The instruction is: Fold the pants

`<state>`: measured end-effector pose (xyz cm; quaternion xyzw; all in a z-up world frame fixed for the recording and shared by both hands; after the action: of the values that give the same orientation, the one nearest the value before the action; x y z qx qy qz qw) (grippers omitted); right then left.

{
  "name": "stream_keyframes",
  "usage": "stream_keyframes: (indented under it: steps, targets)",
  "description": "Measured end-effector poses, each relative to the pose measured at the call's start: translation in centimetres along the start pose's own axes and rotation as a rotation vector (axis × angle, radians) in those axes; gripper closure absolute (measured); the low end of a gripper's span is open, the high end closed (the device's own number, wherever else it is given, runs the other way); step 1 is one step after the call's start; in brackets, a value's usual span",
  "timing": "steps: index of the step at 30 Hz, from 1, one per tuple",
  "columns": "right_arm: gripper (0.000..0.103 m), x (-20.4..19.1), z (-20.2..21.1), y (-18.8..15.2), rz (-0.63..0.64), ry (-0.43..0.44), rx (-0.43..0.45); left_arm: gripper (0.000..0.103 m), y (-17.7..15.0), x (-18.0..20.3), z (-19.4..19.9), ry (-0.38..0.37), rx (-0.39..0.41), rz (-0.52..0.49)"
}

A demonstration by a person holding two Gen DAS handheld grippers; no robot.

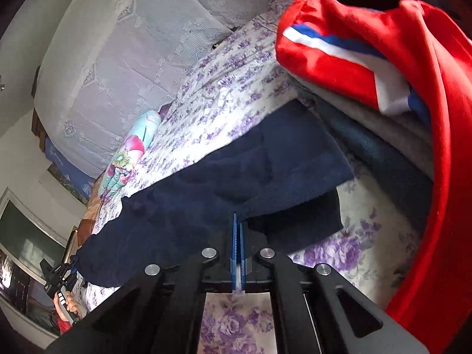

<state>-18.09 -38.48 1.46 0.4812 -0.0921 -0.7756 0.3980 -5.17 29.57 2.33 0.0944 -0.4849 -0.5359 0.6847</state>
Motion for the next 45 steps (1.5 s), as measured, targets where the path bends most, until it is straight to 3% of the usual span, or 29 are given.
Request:
stream_keyframes:
  steps: [3, 6, 12, 17, 18, 19, 21, 23, 25, 29, 30, 32, 33, 34, 36, 37, 39, 40, 42, 45]
  targets:
    - [0.101, -1.3, 0.2, 2.7, -0.012, 0.062, 0.022, 0.085, 1.3, 0.4, -0.3, -0.034, 0.009, 0.021]
    - [0.101, -3.2, -1.1, 6.0, 0.017, 0.069, 0.033, 0.085, 3.3, 1.0, -0.8, -0.059, 0.041, 0.046]
    - [0.101, -6.2, -9.2, 15.3, 0.015, 0.06, 0.032, 0.085, 9.9, 3.1, -5.4, -0.043, 0.116, 0.065]
    - [0.1, -7.7, -21.3, 23.1, -0.031, 0.003, 0.043, 0.085, 16.1, 4.1, -13.8, 0.091, 0.171, 0.067]
    - [0.094, -7.2, -24.1, 24.0, -0.054, -0.034, 0.028, 0.084, 16.8, 3.7, -16.0, 0.132, 0.167, 0.077]
    - [0.079, -6.5, -26.3, 24.6, -0.083, -0.075, 0.02, 0.081, 17.1, 3.1, -18.2, 0.17, 0.15, 0.092]
    - [0.075, -4.7, -28.8, 23.9, -0.175, -0.095, 0.051, 0.073, 16.5, 1.5, -22.7, 0.217, 0.067, 0.14]
    - [0.075, -3.7, -29.5, 22.3, -0.204, -0.054, 0.049, 0.071, 14.8, 0.0, -24.4, 0.156, 0.023, 0.195]
    - [0.075, -4.0, -29.2, 20.4, -0.125, -0.084, 0.063, 0.061, 13.5, -0.4, -24.3, 0.109, 0.029, 0.183]
    - [0.075, -7.0, -29.0, 18.2, 0.099, -0.178, 0.057, 0.049, 13.0, 2.0, -21.5, 0.121, 0.092, 0.071]
    - [0.07, -8.3, -29.0, 17.7, 0.159, -0.18, 0.054, 0.043, 12.6, 3.5, -20.5, 0.135, 0.116, 0.011]
    - [0.044, -11.3, -29.1, 15.7, 0.334, -0.237, 0.061, 0.026, 11.7, 6.7, -19.3, 0.174, 0.134, -0.137]
    - [0.025, -12.5, -29.8, 14.5, 0.431, -0.294, 0.042, 0.016, 10.9, 8.3, -19.2, 0.208, 0.127, -0.222]
    - [0.022, -13.2, -31.0, 13.1, 0.518, -0.361, -0.009, 0.013, 10.0, 9.2, -19.5, 0.253, 0.11, -0.282]
    - [0.022, -12.8, -33.8, 10.9, 0.601, -0.448, -0.159, 0.013, 8.7, 9.5, -20.7, 0.327, 0.037, -0.333]
    - [0.019, -12.2, -34.5, 10.3, 0.605, -0.466, -0.193, 0.013, 8.3, 8.8, -21.8, 0.345, -0.028, -0.323]
    - [0.019, -12.0, -33.5, 11.1, 0.552, -0.463, -0.177, 0.013, 7.5, 6.3, -24.9, 0.347, -0.211, -0.251]
    - [0.019, -12.0, -32.6, 11.4, 0.528, -0.471, -0.151, 0.013, 7.5, 5.6, -25.1, 0.349, -0.23, -0.236]
    - [0.019, -12.8, -29.5, 10.8, 0.524, -0.416, -0.061, 0.013, 7.5, 6.2, -23.7, 0.345, -0.162, -0.258]
    - [0.019, -14.8, -25.0, 8.6, 0.555, -0.328, -0.013, 0.013, 6.0, 6.7, -21.1, 0.317, -0.116, -0.264]
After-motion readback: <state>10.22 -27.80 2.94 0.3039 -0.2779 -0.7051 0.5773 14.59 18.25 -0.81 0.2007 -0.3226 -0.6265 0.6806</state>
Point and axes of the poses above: each gripper's, at about its wrist camera, not at the fingertips, and z roughly against the way its jaws point, x to its right, y to its top, the point moved 1 cm from there along -z, roughly the way its jaws point, and after that the axes turned 6 degrees about -z, right-handed, at the moved point
